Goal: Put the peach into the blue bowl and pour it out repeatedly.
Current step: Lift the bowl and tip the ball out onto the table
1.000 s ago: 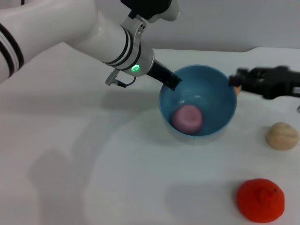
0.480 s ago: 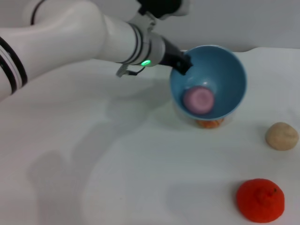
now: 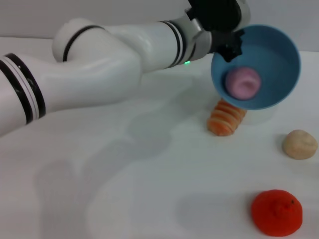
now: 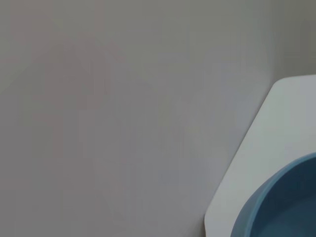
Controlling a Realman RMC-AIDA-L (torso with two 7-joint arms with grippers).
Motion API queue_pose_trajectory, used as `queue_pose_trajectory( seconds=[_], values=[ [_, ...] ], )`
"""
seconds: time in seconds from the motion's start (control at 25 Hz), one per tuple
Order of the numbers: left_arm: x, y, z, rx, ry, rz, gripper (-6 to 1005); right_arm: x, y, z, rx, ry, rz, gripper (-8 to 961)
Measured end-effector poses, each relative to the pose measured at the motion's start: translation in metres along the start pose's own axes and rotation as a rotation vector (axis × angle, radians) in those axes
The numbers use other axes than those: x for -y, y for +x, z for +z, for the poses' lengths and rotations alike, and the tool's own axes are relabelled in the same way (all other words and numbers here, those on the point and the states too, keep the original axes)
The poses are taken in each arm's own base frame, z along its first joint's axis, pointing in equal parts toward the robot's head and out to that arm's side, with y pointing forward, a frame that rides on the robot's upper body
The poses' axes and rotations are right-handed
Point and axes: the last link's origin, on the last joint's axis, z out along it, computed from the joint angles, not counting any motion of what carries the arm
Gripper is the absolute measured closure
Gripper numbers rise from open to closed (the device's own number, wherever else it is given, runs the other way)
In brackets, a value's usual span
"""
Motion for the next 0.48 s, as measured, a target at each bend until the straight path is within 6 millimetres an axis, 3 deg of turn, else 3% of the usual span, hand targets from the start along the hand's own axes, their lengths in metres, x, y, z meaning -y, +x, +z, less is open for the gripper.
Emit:
queue_pose_trajectory(
  seconds=[0.48],
  values=[
    [-0.043, -0.002, -0.018, -0.277, 0.121, 0.525, 1000, -0.012, 0.005, 0.016, 0.016, -0.030, -0.069, 258]
  ],
)
